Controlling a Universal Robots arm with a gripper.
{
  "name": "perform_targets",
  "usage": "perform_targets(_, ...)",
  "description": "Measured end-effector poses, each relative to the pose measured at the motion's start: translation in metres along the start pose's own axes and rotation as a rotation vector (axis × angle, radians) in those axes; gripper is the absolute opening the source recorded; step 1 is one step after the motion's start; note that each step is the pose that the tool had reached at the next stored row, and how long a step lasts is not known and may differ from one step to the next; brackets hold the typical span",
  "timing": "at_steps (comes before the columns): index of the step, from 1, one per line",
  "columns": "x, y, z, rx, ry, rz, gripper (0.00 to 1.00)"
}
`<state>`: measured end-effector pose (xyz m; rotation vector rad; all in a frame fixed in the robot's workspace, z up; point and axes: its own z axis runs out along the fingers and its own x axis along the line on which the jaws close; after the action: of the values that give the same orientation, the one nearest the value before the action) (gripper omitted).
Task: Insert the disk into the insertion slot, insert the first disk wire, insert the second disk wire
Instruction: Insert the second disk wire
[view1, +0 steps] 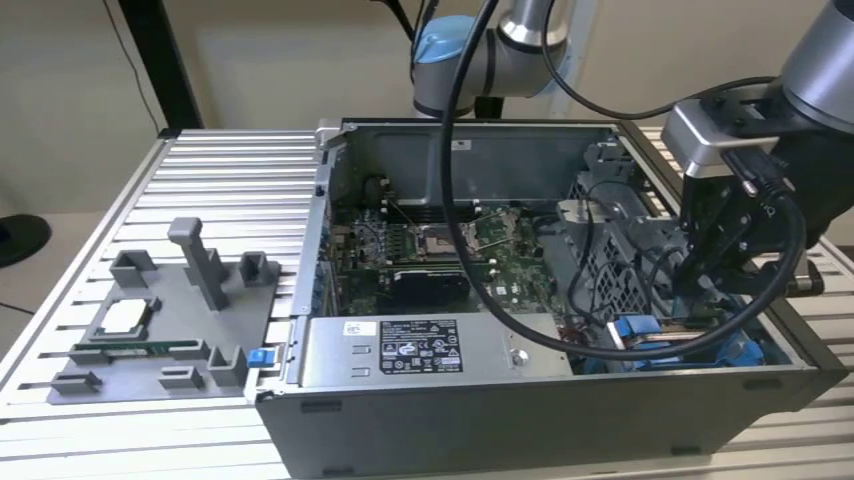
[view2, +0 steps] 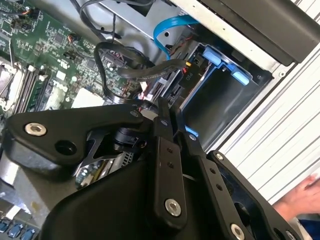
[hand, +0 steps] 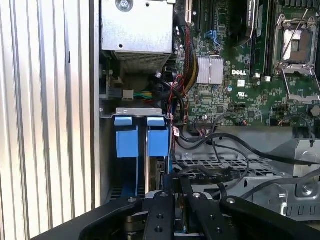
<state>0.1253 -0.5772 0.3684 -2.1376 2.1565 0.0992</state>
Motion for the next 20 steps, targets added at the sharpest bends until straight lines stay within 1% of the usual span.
perform_targets(1, 0.0001, -0.0001, 0.001, 0.0015, 0.0, 0.0, 0.0)
perform_targets(5, 0.0009, 0.0, 0.0055, 0.0125, -0.0001, -0.002, 0.0)
perform_targets(8, 0.0017, 0.0001, 0.0098, 0.017, -0.0001, -0.002, 0.0)
perform_targets(11, 0.003, 0.0002, 0.0124, 0.0181, 0.0003, -0.002, 0.0)
perform_targets(20, 0.0034, 0.0002, 0.0138, 0.019, 0.0003, -0.003, 0.0)
